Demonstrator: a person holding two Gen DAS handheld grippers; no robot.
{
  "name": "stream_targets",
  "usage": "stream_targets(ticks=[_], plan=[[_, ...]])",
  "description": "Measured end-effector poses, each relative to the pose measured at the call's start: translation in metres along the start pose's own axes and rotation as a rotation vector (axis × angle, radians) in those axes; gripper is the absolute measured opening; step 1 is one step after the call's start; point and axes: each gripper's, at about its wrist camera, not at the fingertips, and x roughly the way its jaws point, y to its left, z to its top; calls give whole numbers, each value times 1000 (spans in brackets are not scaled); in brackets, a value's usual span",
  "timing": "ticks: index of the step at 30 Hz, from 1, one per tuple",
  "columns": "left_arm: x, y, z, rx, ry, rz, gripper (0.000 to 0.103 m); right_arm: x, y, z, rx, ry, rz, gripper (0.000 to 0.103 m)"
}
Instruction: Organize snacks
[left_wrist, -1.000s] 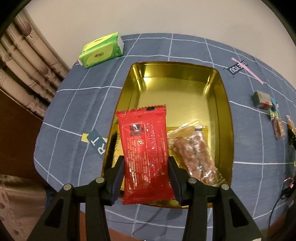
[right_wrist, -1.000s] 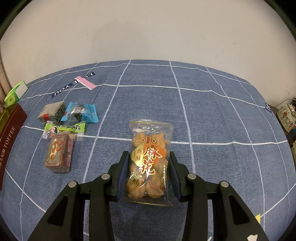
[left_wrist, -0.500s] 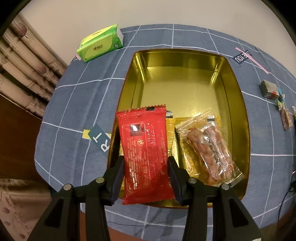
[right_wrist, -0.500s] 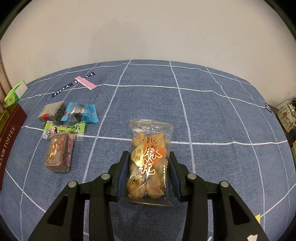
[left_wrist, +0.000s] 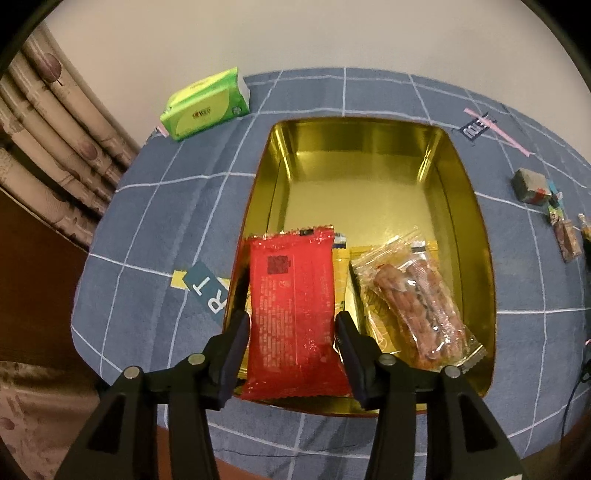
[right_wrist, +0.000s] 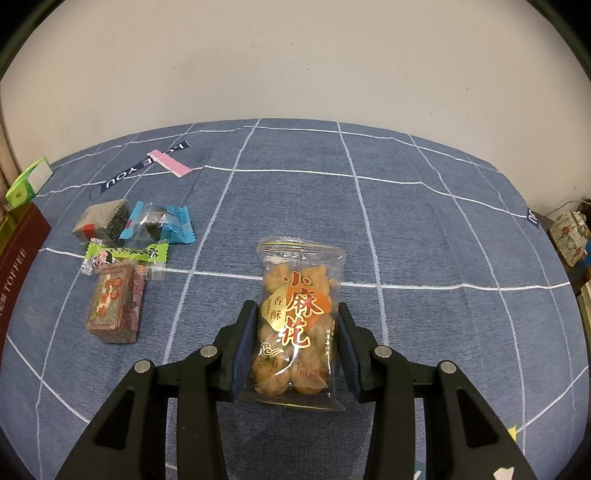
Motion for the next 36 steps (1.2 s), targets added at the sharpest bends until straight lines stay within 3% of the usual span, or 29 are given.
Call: stream_targets(ticks=[10, 20, 25, 30, 36], plan=[[-17, 12, -6, -63, -86, -40, 58, -1, 7, 3, -31, 19, -38, 35], [-35, 19, -21, -66, -218, 22, 58, -1, 15, 10, -25, 65, -94, 35], [-40, 39, -25, -135, -237, 15, 58, -22, 18, 17, 8, 46, -111, 34], [-37, 58, -27, -207, -220, -8, 59, -53, 36, 30, 18, 16, -72, 35], [-33, 68, -28, -252, -202, -5, 59, -82, 103, 40, -35, 0, 86, 35]])
